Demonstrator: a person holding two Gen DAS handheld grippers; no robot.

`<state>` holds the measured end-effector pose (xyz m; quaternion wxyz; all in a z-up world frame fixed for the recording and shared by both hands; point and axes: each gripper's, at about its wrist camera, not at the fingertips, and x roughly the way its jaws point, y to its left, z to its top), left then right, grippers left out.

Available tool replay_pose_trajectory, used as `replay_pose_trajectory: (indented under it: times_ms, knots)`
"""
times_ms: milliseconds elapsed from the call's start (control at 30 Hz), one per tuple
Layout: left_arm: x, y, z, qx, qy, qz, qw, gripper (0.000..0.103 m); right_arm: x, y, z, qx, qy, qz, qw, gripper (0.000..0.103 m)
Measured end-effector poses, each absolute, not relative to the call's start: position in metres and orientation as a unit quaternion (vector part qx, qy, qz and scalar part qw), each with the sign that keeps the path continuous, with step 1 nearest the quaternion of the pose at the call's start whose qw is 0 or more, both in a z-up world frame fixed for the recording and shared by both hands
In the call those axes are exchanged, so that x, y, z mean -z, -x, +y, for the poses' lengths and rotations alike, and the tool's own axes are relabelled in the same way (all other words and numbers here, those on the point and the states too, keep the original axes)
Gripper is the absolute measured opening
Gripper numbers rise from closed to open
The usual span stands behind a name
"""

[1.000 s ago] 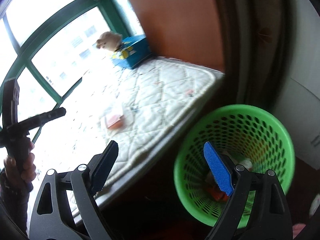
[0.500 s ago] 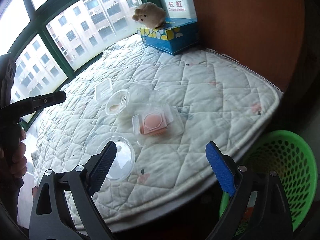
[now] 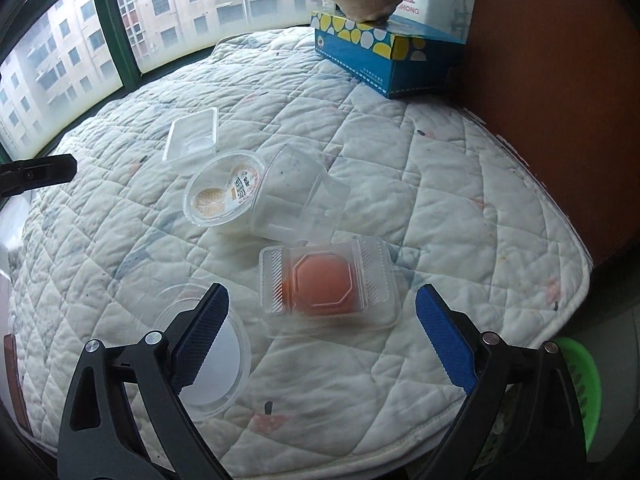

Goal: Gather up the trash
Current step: 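Grasp the clear lidded tray with the right tool while the left tool grasps the clear round lid, then carry both items over the green basket and open both tools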

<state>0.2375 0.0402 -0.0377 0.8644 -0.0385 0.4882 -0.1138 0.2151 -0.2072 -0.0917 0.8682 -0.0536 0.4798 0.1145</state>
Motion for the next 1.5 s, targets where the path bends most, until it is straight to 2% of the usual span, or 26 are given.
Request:
replay_pose_trajectory:
  times_ms: [200, 333, 600, 767, 833, 967, 1200, 1233, 1500]
  knots:
    - [0.047, -0.233, 0.036, 0.125, 0.029, 0.497, 0.858, 0.076, 0.105, -0.222, -0.207, -0.108, 0.067, 0.489, 0.863, 0.092]
    - [0.053, -0.228, 0.027, 0.137, 0.020, 0.505, 0.852, 0.077, 0.105, -0.222, -0.212, -0.110, 0.052, 0.494, 0.861, 0.076]
    - [0.063, -0.208, -0.004, 0.187, -0.004, 0.509, 0.840, 0.076, 0.083, -0.206, -0.228, -0.117, 0.013, 0.475, 0.872, 0.075]
    - [0.080, -0.199, -0.032, 0.220, -0.031, 0.521, 0.824, 0.064, 0.068, -0.190, -0.243, -0.115, -0.007, 0.462, 0.879, 0.075]
    - [0.090, -0.198, -0.040, 0.226, -0.036, 0.531, 0.816, 0.054, 0.064, -0.184, -0.249, -0.115, -0.018, 0.459, 0.881, 0.075]
    - [0.105, -0.198, -0.046, 0.227, -0.036, 0.545, 0.807, 0.041, 0.056, -0.171, -0.261, -0.111, -0.034, 0.452, 0.884, 0.075]
    - [0.110, -0.198, -0.049, 0.221, -0.042, 0.543, 0.809, 0.009, 0.049, -0.148, -0.283, -0.093, -0.050, 0.444, 0.890, 0.075]
    - [0.109, -0.198, -0.049, 0.219, -0.043, 0.542, 0.810, 0.006, 0.049, -0.146, -0.286, -0.089, -0.053, 0.443, 0.890, 0.075]
    - [0.087, -0.186, -0.052, 0.221, -0.044, 0.525, 0.821, 0.005, 0.047, -0.120, -0.320, -0.054, -0.071, 0.437, 0.895, 0.075]
